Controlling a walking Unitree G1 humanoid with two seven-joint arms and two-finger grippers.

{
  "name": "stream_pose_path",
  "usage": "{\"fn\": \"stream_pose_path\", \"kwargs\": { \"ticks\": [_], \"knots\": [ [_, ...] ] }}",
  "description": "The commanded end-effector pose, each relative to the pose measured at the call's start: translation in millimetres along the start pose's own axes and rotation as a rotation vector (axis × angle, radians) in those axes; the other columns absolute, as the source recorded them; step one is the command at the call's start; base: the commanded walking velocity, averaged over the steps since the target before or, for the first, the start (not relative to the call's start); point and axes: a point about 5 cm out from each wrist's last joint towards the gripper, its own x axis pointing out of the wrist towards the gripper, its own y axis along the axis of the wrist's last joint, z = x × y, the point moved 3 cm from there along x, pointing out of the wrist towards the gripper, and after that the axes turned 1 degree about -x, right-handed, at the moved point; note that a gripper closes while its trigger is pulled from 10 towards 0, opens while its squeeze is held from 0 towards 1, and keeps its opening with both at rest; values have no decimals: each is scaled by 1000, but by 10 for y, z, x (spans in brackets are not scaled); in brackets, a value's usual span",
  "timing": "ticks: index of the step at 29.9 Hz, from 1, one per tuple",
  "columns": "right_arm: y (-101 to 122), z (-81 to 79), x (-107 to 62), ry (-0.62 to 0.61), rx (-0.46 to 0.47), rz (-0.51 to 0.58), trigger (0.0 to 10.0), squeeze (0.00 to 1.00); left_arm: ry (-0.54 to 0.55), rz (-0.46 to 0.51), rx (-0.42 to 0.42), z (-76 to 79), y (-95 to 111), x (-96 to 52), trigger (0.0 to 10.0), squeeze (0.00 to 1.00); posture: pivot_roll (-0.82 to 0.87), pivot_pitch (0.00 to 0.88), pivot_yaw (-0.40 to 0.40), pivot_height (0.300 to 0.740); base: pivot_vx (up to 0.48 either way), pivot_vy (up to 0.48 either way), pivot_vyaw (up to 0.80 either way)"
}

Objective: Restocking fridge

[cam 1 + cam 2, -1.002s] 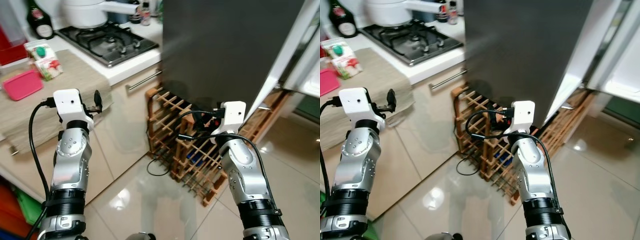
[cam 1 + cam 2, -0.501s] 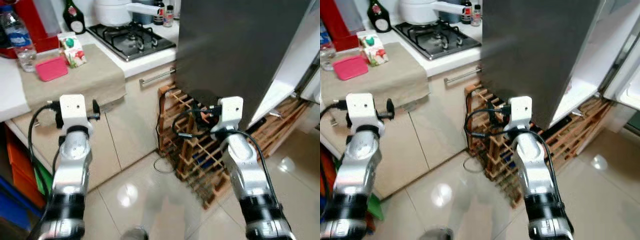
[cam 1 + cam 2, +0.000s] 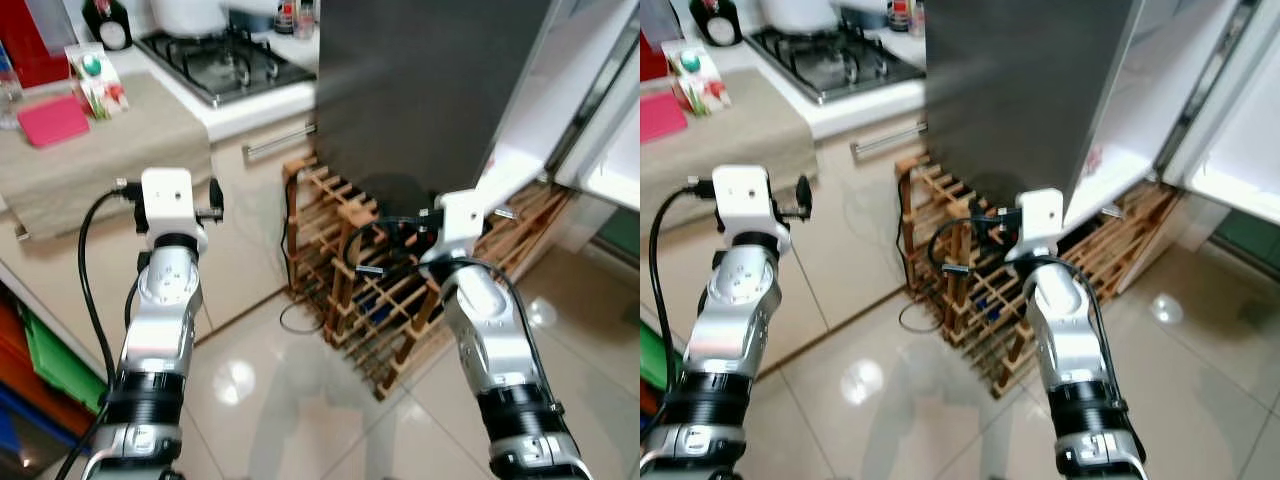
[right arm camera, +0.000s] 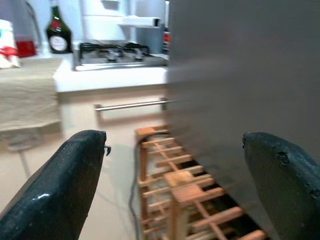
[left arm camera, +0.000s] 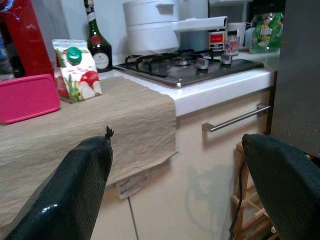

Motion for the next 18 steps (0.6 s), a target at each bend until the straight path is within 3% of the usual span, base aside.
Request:
{"fn": "stream_pose_path", "kwargs": {
  "ticks": [1, 3, 4, 7, 9, 15, 18],
  "knots": [
    [-30, -55, 13, 26, 6, -11, 10000, 0, -2, 13, -5, -41, 27, -10, 10000, 0, 54, 0, -30, 740, 0, 0, 0],
    [-54, -59, 13, 27, 9, -22, 10000, 0, -5, 14, -13, -51, 29, -17, 10000, 0, 61, 0, -34, 740, 0, 0, 0],
    [-115, 21, 42, -41, 4, -64, 10000, 0, 21, 12, -5, -139, 19, -24, 10000, 0, 79, 0, -45, 740, 0, 0, 0],
    [-153, 64, 66, -76, 9, -89, 10000, 0, 43, 4, -8, -211, -1, -26, 10000, 0, 82, 0, -46, 740, 0, 0, 0],
    [-101, 29, 75, -40, 16, -56, 10000, 0, 53, -6, -24, -248, -22, -24, 10000, 0, 84, 0, -47, 740, 0, 0, 0],
    [-73, -32, 97, -13, 0, -38, 10000, 0, 2, 38, -31, -122, 57, -7, 10000, 0, 83, 0, -46, 740, 0, 0, 509],
    [-72, -57, 108, -5, 1, -35, 10000, 0, 77, 32, -10, -201, 60, 11, 10000, 0, 80, 0, -48, 740, 0, 0, 456]
  ]
}}
